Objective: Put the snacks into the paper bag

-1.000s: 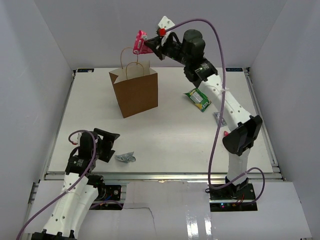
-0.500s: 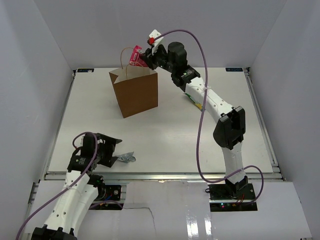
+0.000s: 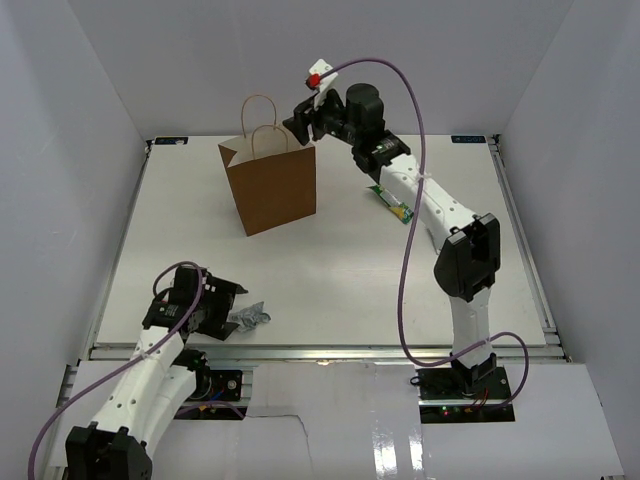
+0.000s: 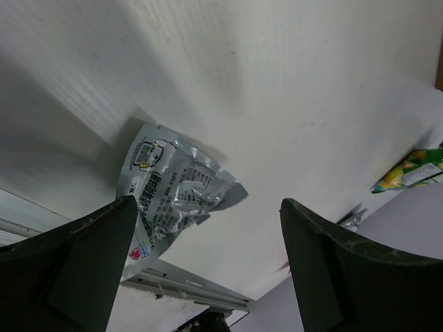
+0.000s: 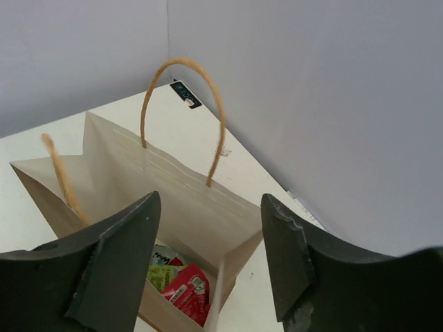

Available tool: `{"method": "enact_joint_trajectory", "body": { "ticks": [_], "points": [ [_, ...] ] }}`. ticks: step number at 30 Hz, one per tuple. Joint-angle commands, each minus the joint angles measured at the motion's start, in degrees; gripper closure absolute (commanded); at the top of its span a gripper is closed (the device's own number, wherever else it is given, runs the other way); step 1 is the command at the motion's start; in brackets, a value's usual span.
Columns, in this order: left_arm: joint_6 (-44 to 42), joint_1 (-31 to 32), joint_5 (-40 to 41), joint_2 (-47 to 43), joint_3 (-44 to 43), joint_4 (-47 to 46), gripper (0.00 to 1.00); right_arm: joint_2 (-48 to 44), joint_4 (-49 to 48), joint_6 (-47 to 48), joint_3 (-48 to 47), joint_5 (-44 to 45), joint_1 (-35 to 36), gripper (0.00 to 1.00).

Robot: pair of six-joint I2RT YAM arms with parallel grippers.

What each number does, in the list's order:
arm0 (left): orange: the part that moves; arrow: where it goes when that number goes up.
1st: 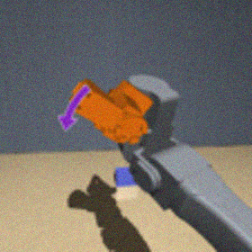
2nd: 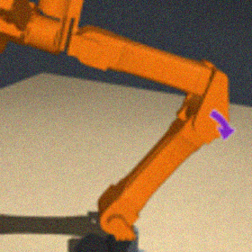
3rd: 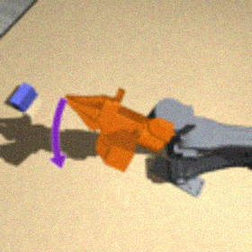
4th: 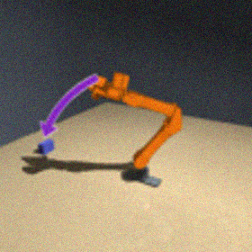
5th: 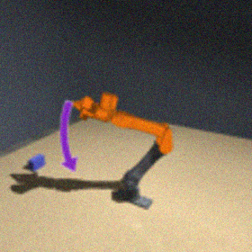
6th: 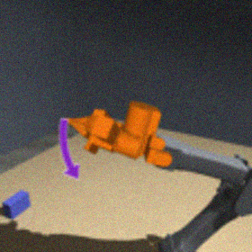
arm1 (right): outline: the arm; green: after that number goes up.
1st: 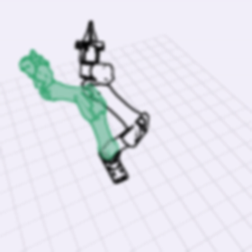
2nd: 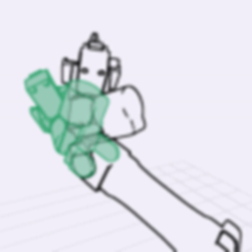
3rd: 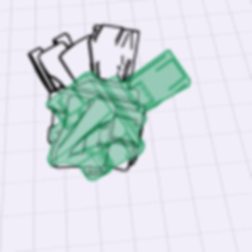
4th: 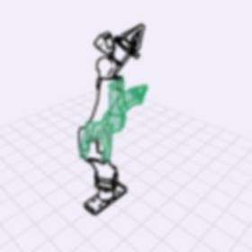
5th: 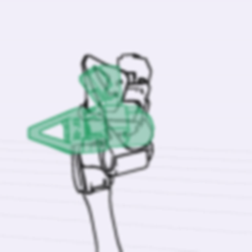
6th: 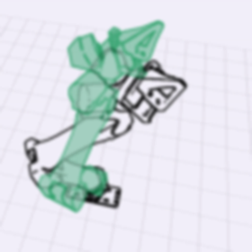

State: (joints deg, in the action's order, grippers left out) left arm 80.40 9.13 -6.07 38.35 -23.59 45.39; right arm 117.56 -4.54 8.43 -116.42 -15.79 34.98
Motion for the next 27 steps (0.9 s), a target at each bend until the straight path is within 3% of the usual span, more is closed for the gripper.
{"method": "enact_joint_trajectory", "body": {
  "ticks": [1, 4, 9, 15, 21, 27],
  "points": [
    [3.53, 0.02, -1.14, 2.59, 2.06, -0.12, 0.06, -6.37, -1.36, -1.83, 0.84, -1.95, -5.08, 0.32],
    [3.71, 0.02, -2.28, 5.15, 3.11, -3.45, 0.09, -9.43, 0.93, -1.83, 5.49, -9.59, -10.26, 0.18],
    [1.34, 0.1, -2.2, 8.76, 0.83, -4.87, 0.09, -15.86, 3.48, -1.14, 19.35, -18.81, -16.87, 0.06],
    [0.99, 0.1, -1.76, 12.0, 2.41, -6.36, 0.09, -27.45, 4.45, 2.65, 36.84, -21.74, -22.14, 0.03],
    [0.11, 0.1, -2.19, 18.5, 5.05, -11.98, 0.1, -32.91, 4.45, 1.6, 45.84, -24.37, -24.35, 0.02],
    [-1.3, 0.1, -2.72, 21.41, 6.1, -16.29, 0.3, -35.64, 4.45, -0.51, 50.94, -24.99, -24.7, 0.02]
  ]
}}
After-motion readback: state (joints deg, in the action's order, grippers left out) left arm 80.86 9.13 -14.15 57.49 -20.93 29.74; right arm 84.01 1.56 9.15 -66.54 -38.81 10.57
